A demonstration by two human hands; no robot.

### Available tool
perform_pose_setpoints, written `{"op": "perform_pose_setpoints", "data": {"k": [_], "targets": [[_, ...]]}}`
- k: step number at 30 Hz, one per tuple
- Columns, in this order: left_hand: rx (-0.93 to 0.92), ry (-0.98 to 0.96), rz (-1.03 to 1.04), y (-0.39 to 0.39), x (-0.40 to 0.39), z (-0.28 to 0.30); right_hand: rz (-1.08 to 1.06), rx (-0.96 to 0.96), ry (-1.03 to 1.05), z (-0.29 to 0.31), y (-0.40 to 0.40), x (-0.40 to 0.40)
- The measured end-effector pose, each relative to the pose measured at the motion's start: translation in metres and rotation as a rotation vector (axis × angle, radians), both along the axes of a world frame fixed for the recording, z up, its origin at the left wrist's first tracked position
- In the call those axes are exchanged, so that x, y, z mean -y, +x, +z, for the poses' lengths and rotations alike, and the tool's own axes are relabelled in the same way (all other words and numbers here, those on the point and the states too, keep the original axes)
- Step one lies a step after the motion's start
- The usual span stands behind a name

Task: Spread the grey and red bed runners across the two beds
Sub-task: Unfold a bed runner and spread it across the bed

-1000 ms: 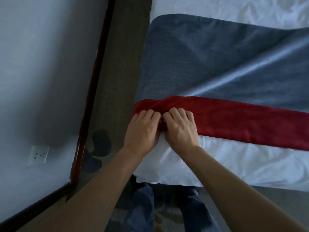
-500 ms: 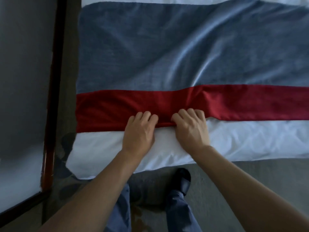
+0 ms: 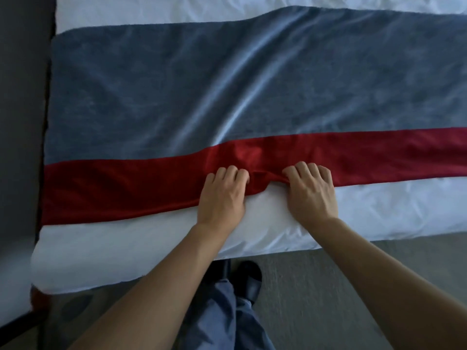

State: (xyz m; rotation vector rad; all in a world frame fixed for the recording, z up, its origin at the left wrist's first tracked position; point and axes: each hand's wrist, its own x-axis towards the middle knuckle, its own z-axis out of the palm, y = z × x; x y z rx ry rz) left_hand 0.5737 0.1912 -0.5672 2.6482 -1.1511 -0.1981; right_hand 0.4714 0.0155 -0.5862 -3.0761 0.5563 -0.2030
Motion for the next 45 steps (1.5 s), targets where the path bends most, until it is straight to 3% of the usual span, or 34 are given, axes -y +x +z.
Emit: {"op": "perform_pose_setpoints", "data": {"k": [5,12,18,23,28,35,42,45], "targets": [[-0.008,-0.015,-0.064,-0.01,0.043,-0.01,-0.034,0.023,0.018,-0.003,-0.011,0.007],[-0.042,-0.016,-0.053,-0.052,0.038,-0.015,0.005,0.017,0.05,-0.003,-0.054,0.016],[-0.026,0.001,-0.161,-0.077,0.119,-0.013,0.035,0.054,0.041,-0.007,-0.066,0.072],[0.0,0.035,-0.072,-0.115,0.166,-0.019,0.052,0.114,0.002,-0.008,-0.1,0.134],[0.061,0.083,-0.045,-0.15,0.218,-0.017,0.079,0.16,0.135,-0.002,-0.127,0.153],[0.035,0.064,-0.074,-0.177,0.31,-0.021,-0.03,0.058,0.051,-0.005,-0.154,0.263],[0.016,0.051,-0.124,-0.191,0.348,-0.023,-0.012,0.045,0.156,-0.009,-0.176,0.276],[0.041,0.048,-0.186,-0.183,0.388,-0.027,-0.057,0.042,0.095,-0.014,-0.177,0.309]]}}
